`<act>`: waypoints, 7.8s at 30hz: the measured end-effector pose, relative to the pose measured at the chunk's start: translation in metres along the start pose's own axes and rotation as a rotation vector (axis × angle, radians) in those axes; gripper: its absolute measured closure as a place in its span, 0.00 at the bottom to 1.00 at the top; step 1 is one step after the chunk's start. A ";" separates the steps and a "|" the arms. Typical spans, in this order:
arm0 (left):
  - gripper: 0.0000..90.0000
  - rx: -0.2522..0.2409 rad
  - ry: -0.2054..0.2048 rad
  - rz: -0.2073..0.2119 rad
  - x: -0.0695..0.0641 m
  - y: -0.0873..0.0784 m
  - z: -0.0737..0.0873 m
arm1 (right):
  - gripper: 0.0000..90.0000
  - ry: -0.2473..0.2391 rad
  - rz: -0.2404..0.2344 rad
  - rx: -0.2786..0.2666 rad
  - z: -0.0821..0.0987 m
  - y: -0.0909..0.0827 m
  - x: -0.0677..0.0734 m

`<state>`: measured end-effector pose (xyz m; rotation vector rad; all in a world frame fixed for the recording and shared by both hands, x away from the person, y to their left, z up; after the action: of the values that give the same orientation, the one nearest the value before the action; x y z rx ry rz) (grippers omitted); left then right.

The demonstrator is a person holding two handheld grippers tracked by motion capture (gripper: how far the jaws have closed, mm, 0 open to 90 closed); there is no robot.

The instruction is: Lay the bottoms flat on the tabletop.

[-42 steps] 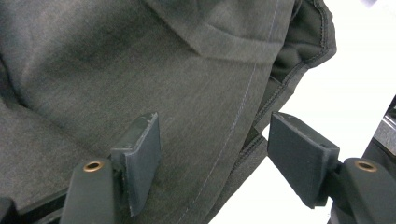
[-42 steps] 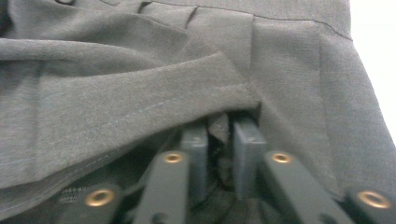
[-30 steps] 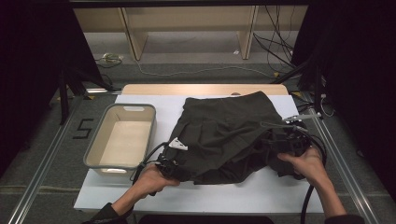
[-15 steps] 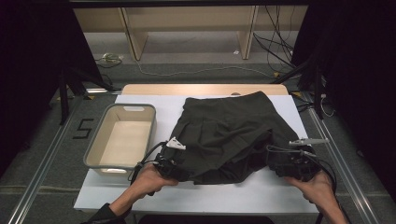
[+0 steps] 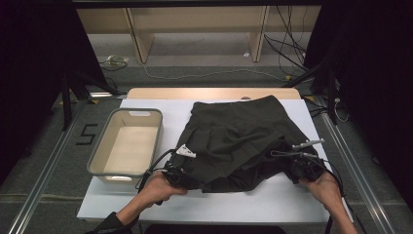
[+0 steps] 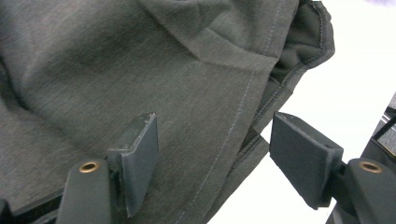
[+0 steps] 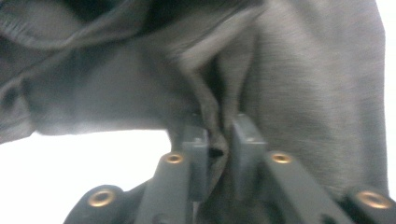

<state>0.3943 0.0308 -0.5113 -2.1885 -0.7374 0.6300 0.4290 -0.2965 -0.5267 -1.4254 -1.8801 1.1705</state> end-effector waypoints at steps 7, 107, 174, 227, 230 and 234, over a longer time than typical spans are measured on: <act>0.36 -0.002 -0.007 -0.003 0.001 0.001 0.000 | 0.94 0.056 0.064 -0.091 -0.037 -0.010 -0.036; 0.28 -0.087 -0.025 -0.026 0.004 -0.020 0.005 | 0.93 0.029 -0.089 0.014 -0.004 0.030 0.024; 0.28 -0.073 -0.013 -0.034 0.009 -0.018 0.006 | 0.91 0.154 -0.134 -0.011 0.026 -0.013 -0.012; 0.30 -0.014 0.026 -0.041 -0.028 0.042 -0.023 | 0.42 0.235 -0.172 -0.204 -0.026 -0.041 -0.003; 0.33 0.002 0.012 -0.046 -0.028 0.050 -0.026 | 0.42 0.217 -0.179 -0.207 -0.040 -0.038 0.000; 0.47 0.042 0.032 -0.045 -0.033 0.065 -0.021 | 0.41 0.193 -0.198 -0.201 -0.055 -0.032 0.008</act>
<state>0.4041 -0.0381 -0.5408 -2.1329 -0.7488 0.5815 0.4540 -0.2729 -0.4727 -1.3629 -1.9912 0.7412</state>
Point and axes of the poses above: each handheld gripper's, and its own axes: y roughly forward along the jaws, z roughly out of its underside, x roughly to its left, the point moved 10 cm from there along y, roughly forward along the jaws
